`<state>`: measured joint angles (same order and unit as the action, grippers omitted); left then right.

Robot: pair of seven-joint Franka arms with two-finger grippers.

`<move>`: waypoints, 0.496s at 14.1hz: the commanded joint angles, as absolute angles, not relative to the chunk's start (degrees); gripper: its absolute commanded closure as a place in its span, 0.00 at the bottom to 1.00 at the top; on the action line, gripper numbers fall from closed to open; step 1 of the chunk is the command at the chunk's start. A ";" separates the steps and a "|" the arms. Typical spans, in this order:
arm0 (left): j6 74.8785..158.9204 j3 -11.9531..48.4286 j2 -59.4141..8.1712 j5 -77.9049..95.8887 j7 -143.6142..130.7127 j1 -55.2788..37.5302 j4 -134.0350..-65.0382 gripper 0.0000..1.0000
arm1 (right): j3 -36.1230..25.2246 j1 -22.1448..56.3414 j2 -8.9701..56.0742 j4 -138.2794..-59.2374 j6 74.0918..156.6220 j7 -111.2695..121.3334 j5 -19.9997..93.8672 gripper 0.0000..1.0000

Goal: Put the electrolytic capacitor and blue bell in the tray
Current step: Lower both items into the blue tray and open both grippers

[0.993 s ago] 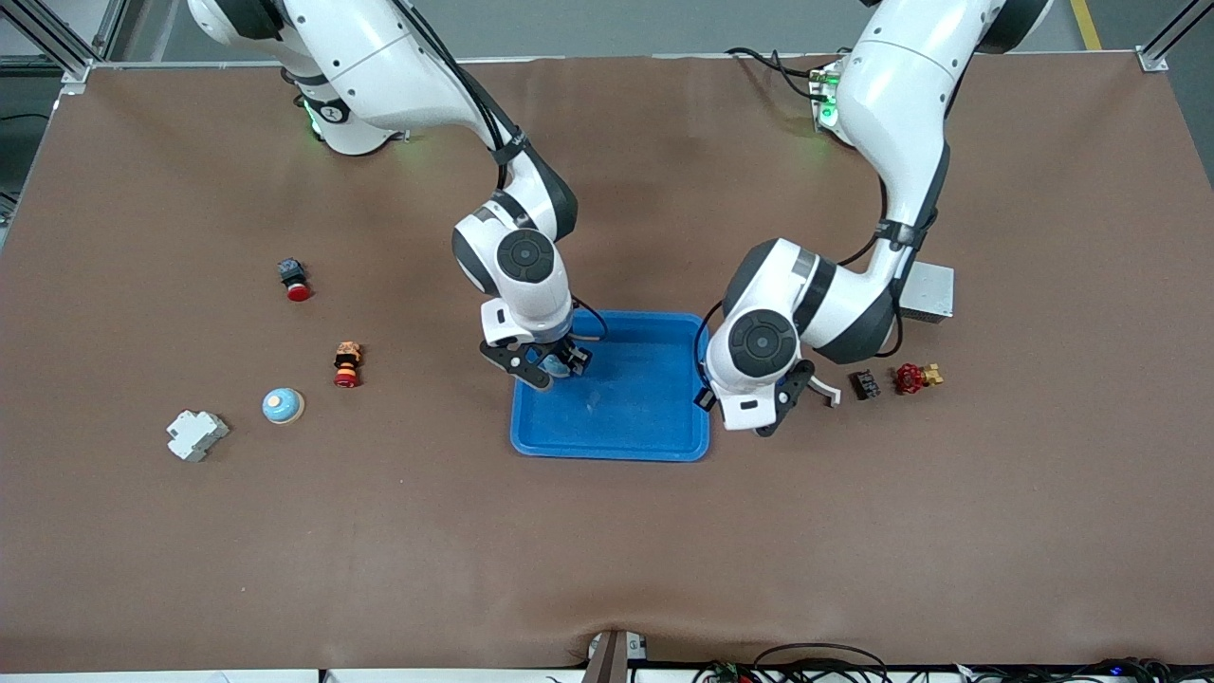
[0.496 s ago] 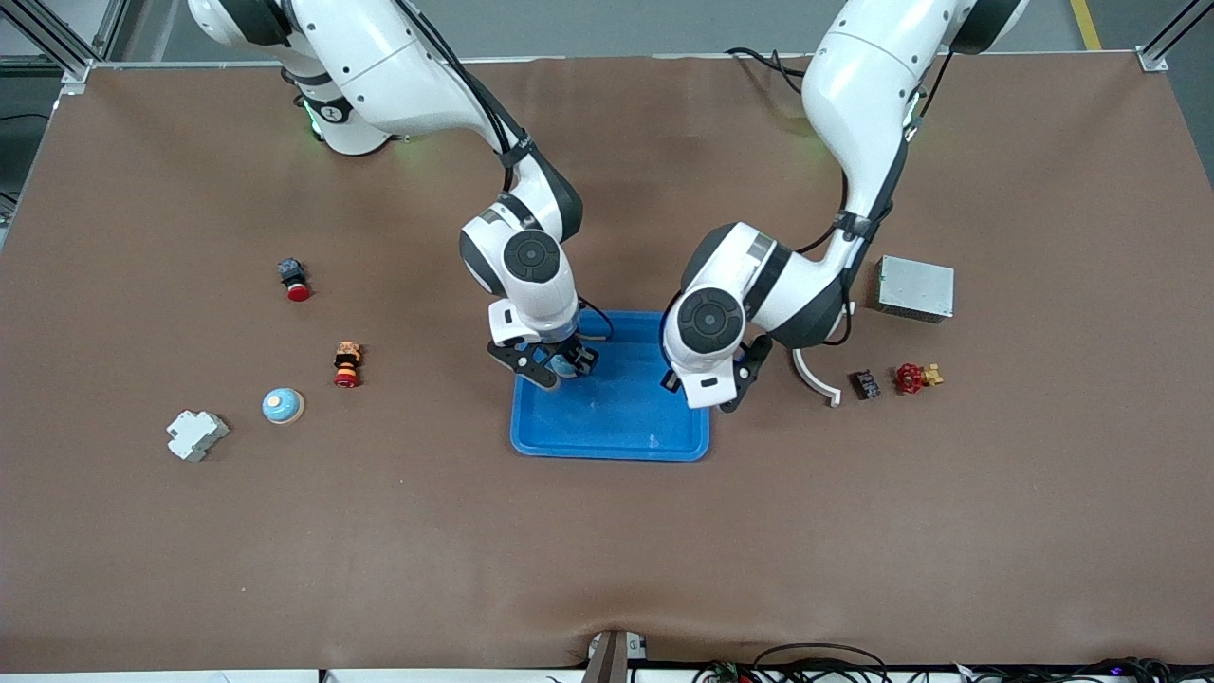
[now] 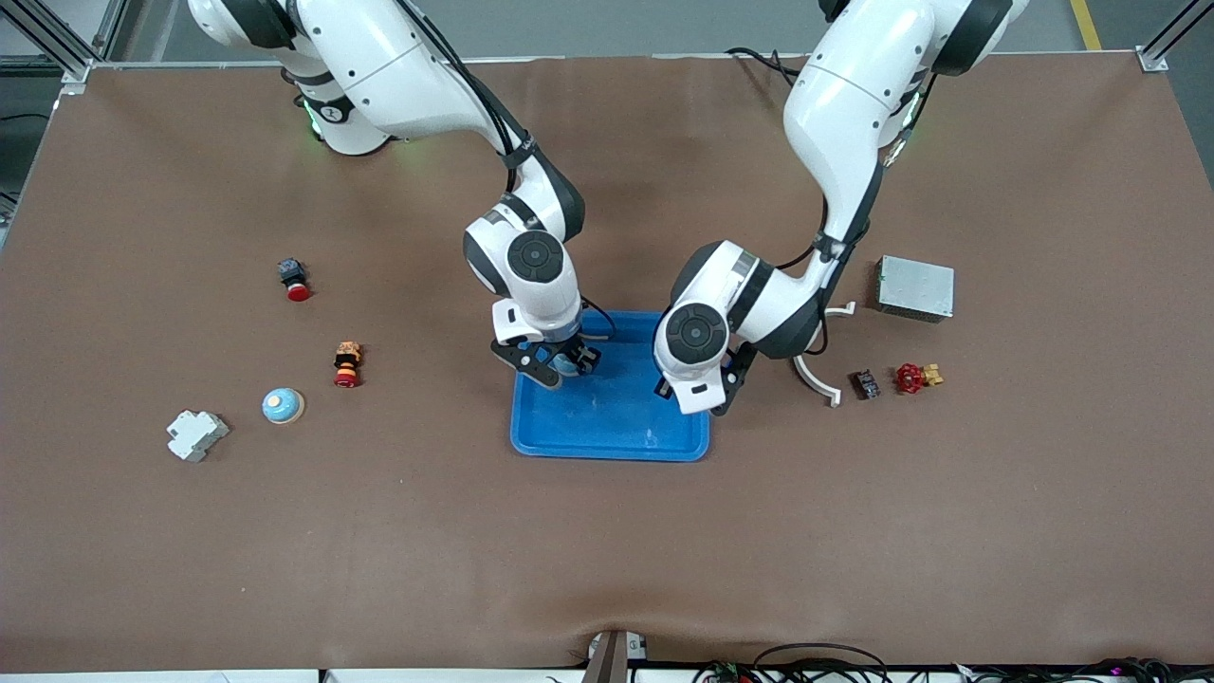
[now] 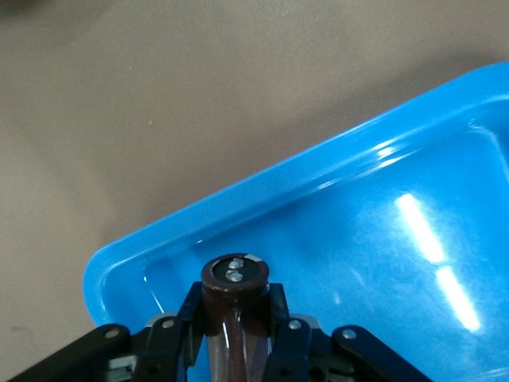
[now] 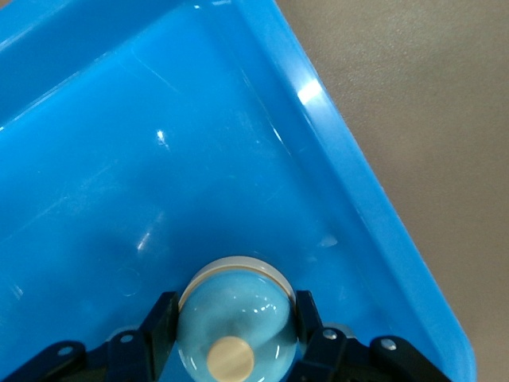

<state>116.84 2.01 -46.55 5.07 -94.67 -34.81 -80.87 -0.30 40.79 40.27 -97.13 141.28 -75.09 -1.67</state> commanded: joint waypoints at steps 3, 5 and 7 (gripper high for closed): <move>116.98 1.49 -48.16 6.24 -95.63 -35.68 -79.98 0.93 | -0.79 41.66 41.84 -96.07 143.35 -77.34 -1.32 0.00; 116.98 1.49 -48.16 6.24 -95.62 -36.12 -79.98 0.93 | -0.70 41.75 41.66 -95.02 142.91 -77.17 -1.41 0.00; 116.98 1.49 -48.08 6.33 -95.71 -36.56 -79.98 0.91 | -0.70 41.75 41.31 -93.70 140.99 -76.47 -1.41 0.00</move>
